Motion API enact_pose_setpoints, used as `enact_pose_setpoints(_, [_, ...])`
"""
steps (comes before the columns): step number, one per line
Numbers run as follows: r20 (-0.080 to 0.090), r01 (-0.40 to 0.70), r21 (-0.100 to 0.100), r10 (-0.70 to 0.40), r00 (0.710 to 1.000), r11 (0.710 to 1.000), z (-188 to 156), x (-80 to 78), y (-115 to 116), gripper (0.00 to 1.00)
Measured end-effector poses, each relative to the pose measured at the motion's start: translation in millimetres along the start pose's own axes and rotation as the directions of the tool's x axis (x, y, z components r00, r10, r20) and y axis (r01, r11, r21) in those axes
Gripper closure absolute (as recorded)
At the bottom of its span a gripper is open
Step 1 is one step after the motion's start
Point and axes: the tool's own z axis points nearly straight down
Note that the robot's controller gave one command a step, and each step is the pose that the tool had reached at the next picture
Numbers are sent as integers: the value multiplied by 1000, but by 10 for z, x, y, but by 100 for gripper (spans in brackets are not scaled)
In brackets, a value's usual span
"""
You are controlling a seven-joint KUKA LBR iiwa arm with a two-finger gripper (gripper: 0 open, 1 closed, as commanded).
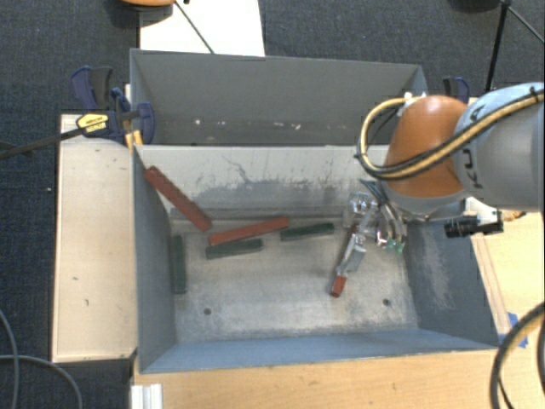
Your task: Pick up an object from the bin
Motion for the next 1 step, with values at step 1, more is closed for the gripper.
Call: enact_pose_setpoints(1, [-2,124,1,-124,992,992,200,-71,-90,0])
